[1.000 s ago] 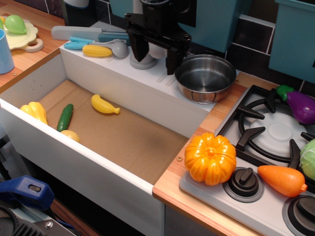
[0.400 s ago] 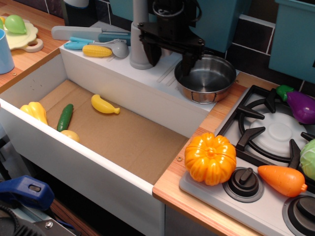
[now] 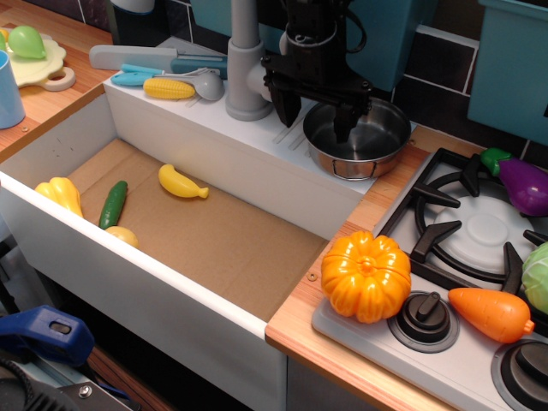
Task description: Put pot or pan in sink
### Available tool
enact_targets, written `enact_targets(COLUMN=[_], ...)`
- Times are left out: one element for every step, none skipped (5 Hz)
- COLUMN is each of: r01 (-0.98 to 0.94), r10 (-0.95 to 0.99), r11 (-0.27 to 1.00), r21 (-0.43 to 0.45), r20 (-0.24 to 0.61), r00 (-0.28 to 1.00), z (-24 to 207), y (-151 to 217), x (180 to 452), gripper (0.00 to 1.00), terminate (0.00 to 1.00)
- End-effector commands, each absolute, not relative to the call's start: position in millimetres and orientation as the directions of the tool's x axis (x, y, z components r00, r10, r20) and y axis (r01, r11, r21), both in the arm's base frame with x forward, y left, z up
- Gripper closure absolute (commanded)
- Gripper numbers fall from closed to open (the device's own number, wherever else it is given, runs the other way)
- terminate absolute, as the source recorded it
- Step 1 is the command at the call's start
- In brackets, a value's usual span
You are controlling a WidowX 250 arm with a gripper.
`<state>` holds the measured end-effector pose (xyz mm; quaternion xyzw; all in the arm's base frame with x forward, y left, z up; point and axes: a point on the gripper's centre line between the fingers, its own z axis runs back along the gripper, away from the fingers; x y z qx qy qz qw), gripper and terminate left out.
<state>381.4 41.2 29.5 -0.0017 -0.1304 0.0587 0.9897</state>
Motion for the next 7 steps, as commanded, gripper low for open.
enact_targets(r01=[-0.111, -0.118, -0.117, -0.118, -0.144, -0.183, -0.203], r10=[0.122, 0.131, 0.128, 0.125, 0.145, 0.165, 0.182], r11=[0.992, 0.991, 0.992, 0.992, 0.989, 0.981, 0.974], r21=[-0.056, -0.062, -0.055, -0.041, -0.021, 0.06, 0.097], r20=[0.298, 0.284, 0.279, 0.264, 0.245, 0.225, 0.19], r00=[0.947, 0.95, 0.952, 0.956, 0.959, 0.96, 0.965], z=[36.6, 32.3, 33.7, 41.8, 53.0, 70.0, 79.3], y=[47.4, 46.4, 46.0, 45.4, 40.9, 40.3, 51.3], x=[400.6, 402.7, 401.6, 398.8, 388.4, 367.0, 340.4], gripper=[0.0, 1.0, 1.0, 1.0, 1.0, 1.0, 1.0], terminate=[0.0, 0.0, 0.0, 0.0, 0.0, 0.0, 0.0])
